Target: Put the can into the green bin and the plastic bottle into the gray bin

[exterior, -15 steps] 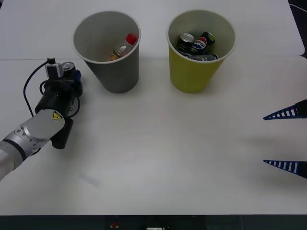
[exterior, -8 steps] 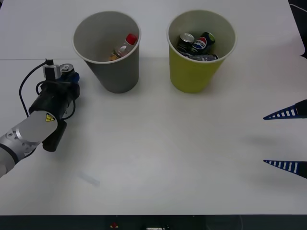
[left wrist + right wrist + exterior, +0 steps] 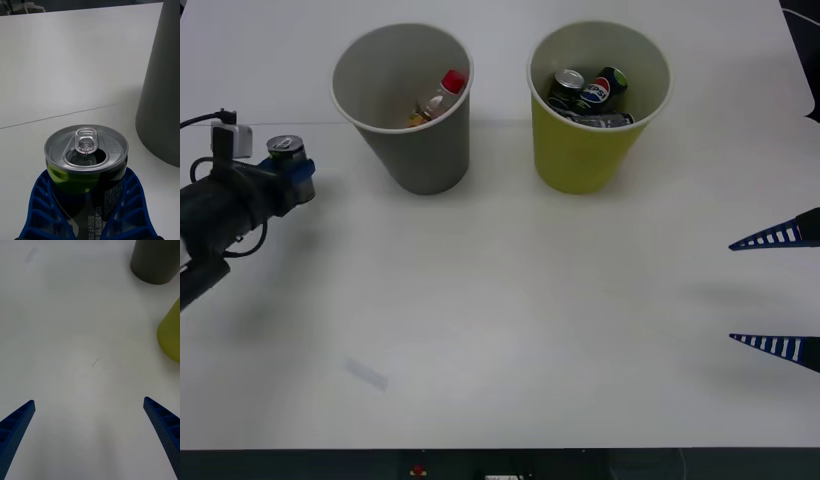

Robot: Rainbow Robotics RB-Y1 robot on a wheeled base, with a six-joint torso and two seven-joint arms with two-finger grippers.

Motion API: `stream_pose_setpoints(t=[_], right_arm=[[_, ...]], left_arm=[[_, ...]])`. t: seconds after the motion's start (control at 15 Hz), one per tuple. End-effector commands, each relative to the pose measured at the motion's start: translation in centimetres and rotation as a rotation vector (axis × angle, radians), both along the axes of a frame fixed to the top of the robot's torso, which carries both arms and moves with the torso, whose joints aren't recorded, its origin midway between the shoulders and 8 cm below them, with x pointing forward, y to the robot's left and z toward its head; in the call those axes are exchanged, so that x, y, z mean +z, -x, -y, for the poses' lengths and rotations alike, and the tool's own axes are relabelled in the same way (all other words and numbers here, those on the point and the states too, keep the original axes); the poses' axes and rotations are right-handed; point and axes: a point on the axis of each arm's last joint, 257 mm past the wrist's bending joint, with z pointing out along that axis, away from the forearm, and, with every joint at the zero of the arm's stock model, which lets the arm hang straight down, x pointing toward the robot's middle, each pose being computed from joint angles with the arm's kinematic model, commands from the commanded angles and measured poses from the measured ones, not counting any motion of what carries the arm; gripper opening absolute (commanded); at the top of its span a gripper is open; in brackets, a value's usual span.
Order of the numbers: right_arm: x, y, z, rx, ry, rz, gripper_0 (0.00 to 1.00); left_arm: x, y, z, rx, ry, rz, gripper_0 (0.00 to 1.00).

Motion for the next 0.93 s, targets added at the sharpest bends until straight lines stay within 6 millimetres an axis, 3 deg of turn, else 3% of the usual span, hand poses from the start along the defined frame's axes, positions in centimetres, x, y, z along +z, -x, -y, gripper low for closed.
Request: stream_pose_setpoints(t=[0.07, 0.47, 0.73, 0.93], right_arm=[[0.0, 0.0, 0.0, 0.0, 0.0, 0.0, 1.0], [0.0, 0.0, 0.0, 0.0, 0.0, 0.0, 1.0], [0.0, 0.0, 0.0, 0.0, 0.0, 0.0, 1.0], [0.0, 0.0, 0.0, 0.0, 0.0, 0.0, 1.0]], left_arm=[[1.8, 3.7, -0.9, -0.101, 0.028, -0.096, 0.0], [6.2, 9.8, -1.2, -0.196, 0.012, -0.275, 0.0], [7.7, 12.7, 1.4, -0.177, 0.055, -0.37, 0.0], [8.9, 13.8, 3.7, -0.177, 0.041, -0.392, 0.0]])
